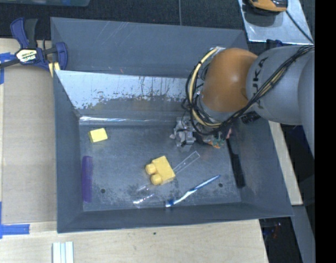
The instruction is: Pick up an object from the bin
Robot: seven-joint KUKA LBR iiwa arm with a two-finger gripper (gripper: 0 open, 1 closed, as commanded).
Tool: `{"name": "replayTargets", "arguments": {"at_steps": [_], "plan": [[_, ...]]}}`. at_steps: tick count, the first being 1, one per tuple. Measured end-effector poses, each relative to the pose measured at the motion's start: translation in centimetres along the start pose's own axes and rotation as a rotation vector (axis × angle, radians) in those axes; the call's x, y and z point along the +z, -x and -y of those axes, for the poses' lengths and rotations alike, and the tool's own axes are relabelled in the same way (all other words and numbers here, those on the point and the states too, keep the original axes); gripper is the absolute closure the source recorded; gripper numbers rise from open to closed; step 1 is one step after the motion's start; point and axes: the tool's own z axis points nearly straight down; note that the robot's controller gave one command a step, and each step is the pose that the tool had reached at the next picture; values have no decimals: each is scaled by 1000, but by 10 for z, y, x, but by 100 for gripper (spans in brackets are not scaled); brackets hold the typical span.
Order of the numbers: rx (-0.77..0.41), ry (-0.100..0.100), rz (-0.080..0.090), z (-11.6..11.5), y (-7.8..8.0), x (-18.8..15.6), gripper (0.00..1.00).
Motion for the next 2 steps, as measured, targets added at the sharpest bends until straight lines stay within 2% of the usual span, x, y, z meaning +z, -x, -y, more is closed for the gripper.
{"name": "replayTargets", "arguments": {"at_steps": [1, 2], "plan": [[0, 0, 0, 0, 0, 0, 100], [0, 0, -2, 0, 0, -32, 100]]}}
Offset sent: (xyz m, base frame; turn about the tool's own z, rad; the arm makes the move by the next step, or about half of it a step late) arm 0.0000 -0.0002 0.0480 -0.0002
